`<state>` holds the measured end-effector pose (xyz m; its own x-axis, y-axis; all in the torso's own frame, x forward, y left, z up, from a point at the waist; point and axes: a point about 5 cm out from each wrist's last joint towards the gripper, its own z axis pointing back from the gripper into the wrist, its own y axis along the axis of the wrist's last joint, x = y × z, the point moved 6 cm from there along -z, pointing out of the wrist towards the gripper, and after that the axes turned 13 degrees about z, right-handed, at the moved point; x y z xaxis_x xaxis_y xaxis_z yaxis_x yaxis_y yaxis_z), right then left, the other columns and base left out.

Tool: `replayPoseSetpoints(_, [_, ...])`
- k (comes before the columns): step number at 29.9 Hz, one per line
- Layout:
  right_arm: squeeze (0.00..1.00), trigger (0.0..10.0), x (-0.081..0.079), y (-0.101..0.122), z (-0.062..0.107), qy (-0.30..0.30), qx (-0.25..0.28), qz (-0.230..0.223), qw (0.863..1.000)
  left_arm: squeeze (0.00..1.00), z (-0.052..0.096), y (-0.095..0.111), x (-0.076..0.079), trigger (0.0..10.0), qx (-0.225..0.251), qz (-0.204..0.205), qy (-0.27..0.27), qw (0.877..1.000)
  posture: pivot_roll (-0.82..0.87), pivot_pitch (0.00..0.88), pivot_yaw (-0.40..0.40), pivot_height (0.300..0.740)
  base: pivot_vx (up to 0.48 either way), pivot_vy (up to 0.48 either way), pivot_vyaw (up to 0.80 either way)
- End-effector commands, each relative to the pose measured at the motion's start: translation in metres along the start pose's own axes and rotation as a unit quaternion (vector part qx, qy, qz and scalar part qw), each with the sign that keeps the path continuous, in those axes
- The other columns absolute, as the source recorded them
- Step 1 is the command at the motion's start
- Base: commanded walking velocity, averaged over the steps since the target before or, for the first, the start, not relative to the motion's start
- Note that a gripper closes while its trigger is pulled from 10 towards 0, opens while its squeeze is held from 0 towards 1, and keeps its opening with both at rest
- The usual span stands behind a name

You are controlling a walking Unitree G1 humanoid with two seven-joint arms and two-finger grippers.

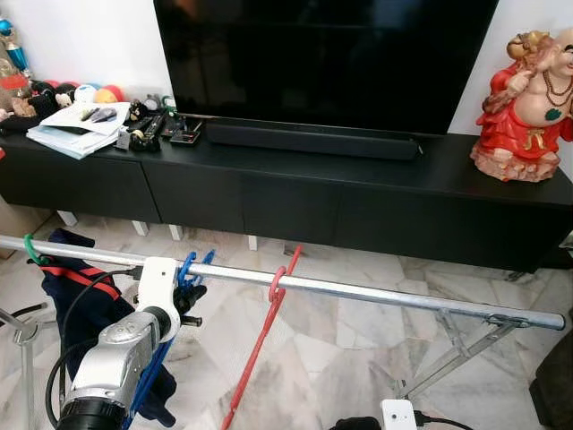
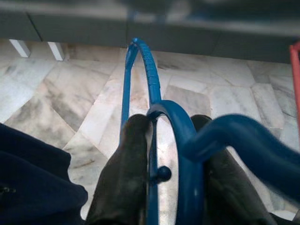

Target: Hang hanger

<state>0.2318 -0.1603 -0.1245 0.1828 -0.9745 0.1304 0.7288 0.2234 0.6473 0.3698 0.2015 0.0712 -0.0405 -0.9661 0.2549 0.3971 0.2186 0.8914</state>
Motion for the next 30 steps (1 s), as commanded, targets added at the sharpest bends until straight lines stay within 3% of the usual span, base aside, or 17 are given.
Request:
replayPoseSetpoints(1, [0.00,10.0,-0.001,-0.004,0.001,0.002,-0.006,-0.003,1.000,0.00,0.002,-0.003,-0.009,10.0,-0.013,-0.005,0.014,1.000,0.09,0.040,0.000,0.740,0.000,0.000,0.00])
replayPoseSetpoints(5, [0.00,10.0,-0.001,-0.004,0.001,0.002,-0.006,-0.003,1.000,0.00,0.005,0.003,-0.012,10.0,-0.015,-0.034,0.017,0.999,0.09,0.040,0.000,0.740,0.000,0.000,0.00])
replayPoseSetpoints(6, [0.00,10.0,-0.001,-0.004,0.001,0.002,-0.006,-0.002,1.000,1.00,0.007,0.004,-0.013,10.0,-0.019,-0.042,0.016,0.999,0.09,0.040,0.000,0.740,0.000,0.000,0.00])
replayPoseSetpoints(14, [0.00,10.0,-0.001,-0.003,0.000,0.003,-0.005,-0.003,1.000,1.00,0.009,-0.005,-0.007,10.0,-0.052,-0.070,0.001,0.996,0.09,0.041,-0.002,0.740,0.000,0.000,0.00])
replayPoseSetpoints(22, [0.00,10.0,0.000,-0.004,0.001,0.002,-0.006,-0.002,1.000,1.00,0.011,0.006,-0.001,10.0,-0.056,-0.089,0.003,0.994,0.10,0.042,-0.002,0.740,0.000,0.000,0.00])
replayPoseSetpoints(23, [0.00,10.0,0.000,-0.004,0.001,0.001,-0.006,-0.002,1.000,0.72,0.012,0.007,-0.001,10.0,-0.059,-0.092,0.004,0.994,0.10,0.042,-0.002,0.740,0.000,0.000,0.00])
replayPoseSetpoints(24, [0.00,10.0,0.000,-0.004,0.001,0.001,-0.006,-0.002,1.000,0.00,0.012,0.007,0.000,10.0,-0.062,-0.095,0.005,0.993,0.10,0.042,-0.002,0.740,0.000,0.000,0.00])
replayPoseSetpoints(30, [0.00,10.0,-0.001,-0.004,0.001,0.002,-0.007,-0.003,1.000,0.00,0.016,0.012,0.003,10.0,-0.084,-0.119,0.017,0.989,0.10,0.042,0.000,0.740,0.000,0.000,0.00])
